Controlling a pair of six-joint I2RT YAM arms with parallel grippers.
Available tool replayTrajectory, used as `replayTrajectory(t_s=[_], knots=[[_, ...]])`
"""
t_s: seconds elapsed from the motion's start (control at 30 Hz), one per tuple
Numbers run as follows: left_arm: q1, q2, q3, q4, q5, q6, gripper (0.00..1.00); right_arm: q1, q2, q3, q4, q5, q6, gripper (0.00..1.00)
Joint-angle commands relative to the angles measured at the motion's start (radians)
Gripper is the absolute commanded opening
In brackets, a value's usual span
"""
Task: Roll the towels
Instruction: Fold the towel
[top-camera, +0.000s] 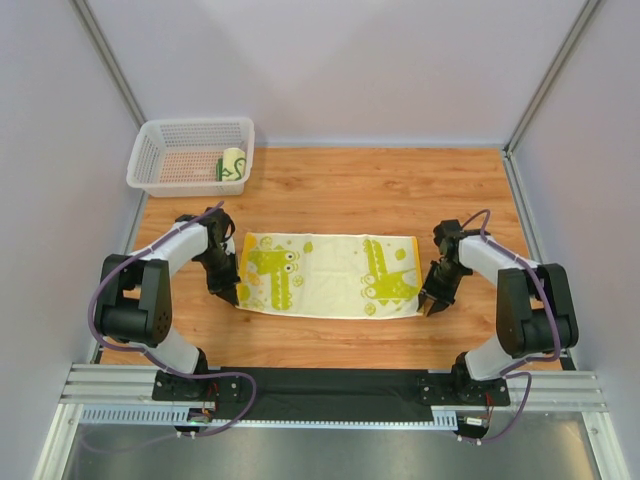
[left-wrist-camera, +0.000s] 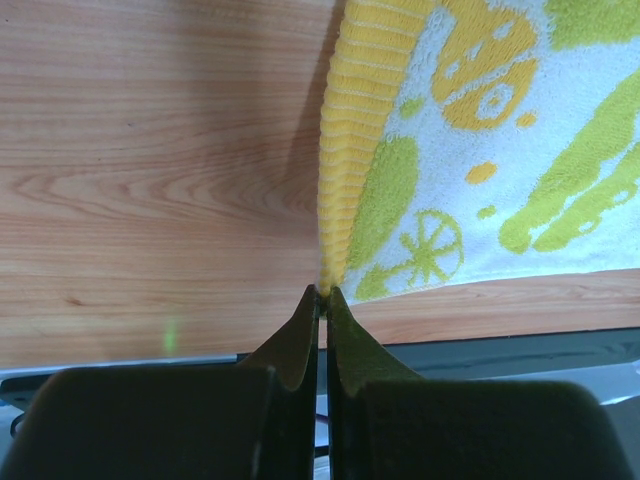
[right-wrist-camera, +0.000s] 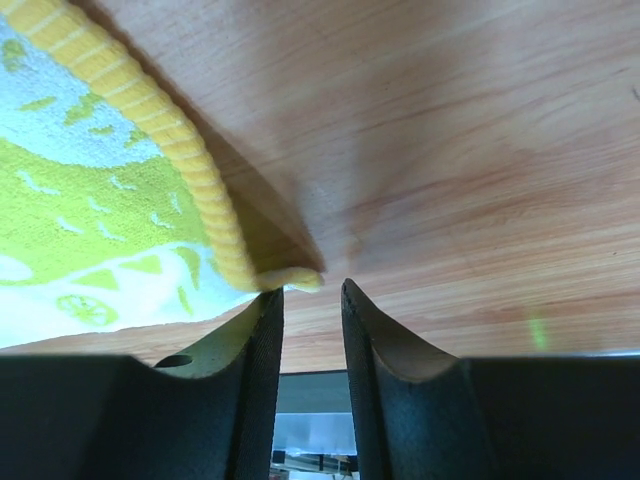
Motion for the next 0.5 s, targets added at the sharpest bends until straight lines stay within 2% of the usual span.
replayTrajectory(t_s=[0.0,0.3,0.47], knots=[[0.008,-0.025,0.019,-0.004,0.008,0.008,0.0,-0.006,-0.049,0.032,0.021,0.021,0.013,0.31],[0.007,-0.013,0.03,-0.007,0.011,0.003,0.0,-0.006,0.028,0.0,0.036,-0.018,-0.018,0.32],[0.007,0.001,0.044,-0.013,0.009,0.003,0.0,-0.007,-0.008,-0.025,0.019,0.001,-0.021,0.33]])
